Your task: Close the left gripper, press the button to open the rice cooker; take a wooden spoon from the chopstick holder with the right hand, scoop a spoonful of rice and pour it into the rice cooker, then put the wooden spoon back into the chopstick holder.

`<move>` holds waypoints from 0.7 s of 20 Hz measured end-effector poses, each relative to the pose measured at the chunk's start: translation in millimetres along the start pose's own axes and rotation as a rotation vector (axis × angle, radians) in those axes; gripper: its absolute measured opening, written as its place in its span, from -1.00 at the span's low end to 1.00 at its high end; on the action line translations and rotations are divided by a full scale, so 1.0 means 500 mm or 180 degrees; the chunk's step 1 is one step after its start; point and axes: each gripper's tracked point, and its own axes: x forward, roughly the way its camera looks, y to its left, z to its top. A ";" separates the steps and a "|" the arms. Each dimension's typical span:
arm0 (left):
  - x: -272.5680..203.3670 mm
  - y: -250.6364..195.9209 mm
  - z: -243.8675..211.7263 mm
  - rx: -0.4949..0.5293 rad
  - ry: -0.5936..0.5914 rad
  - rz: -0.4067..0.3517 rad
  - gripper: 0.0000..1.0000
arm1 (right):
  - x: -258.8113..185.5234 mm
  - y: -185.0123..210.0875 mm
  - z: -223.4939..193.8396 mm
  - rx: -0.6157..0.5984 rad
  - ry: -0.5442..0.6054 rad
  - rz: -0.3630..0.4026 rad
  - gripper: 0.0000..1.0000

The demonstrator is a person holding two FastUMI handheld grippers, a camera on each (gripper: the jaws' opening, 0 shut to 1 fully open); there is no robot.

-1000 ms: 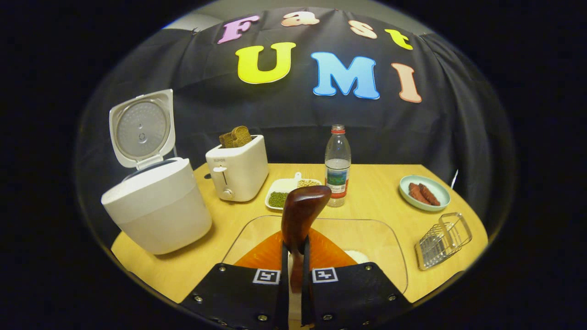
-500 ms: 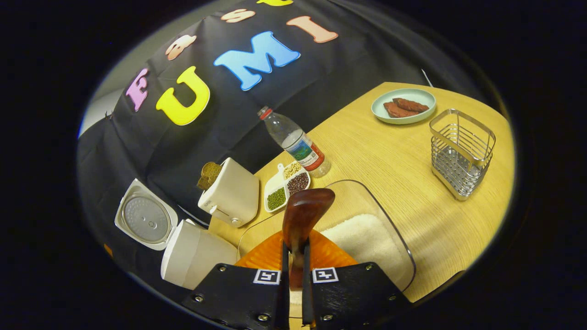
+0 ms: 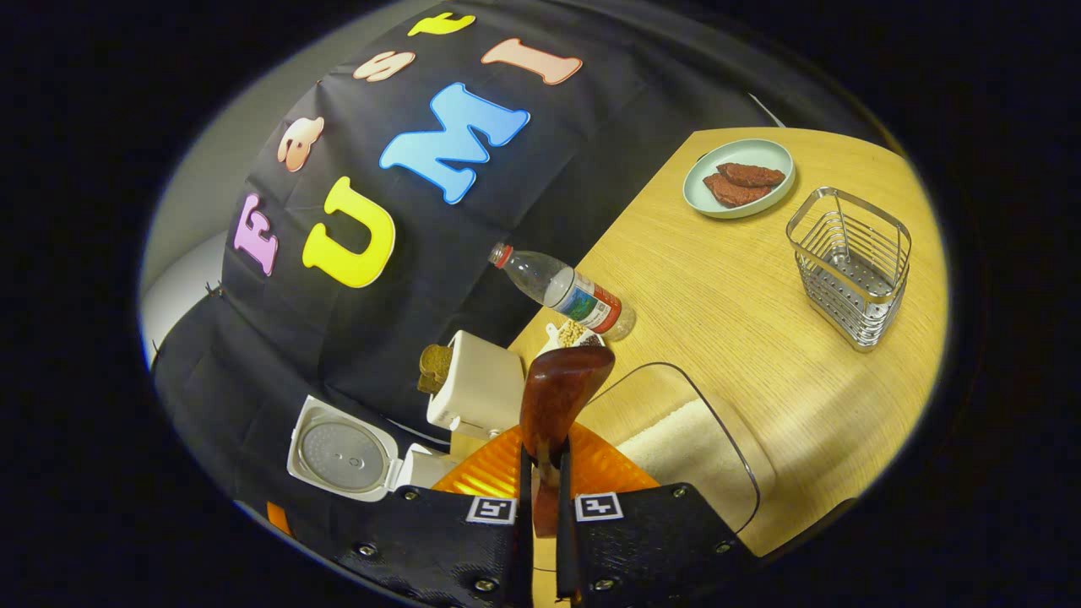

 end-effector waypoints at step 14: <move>-0.006 0.075 -0.011 -0.0067 -0.0005 0.0176 0.95 | 0.036 0.183 -0.010 0.0686 0.0158 0.0659 -0.78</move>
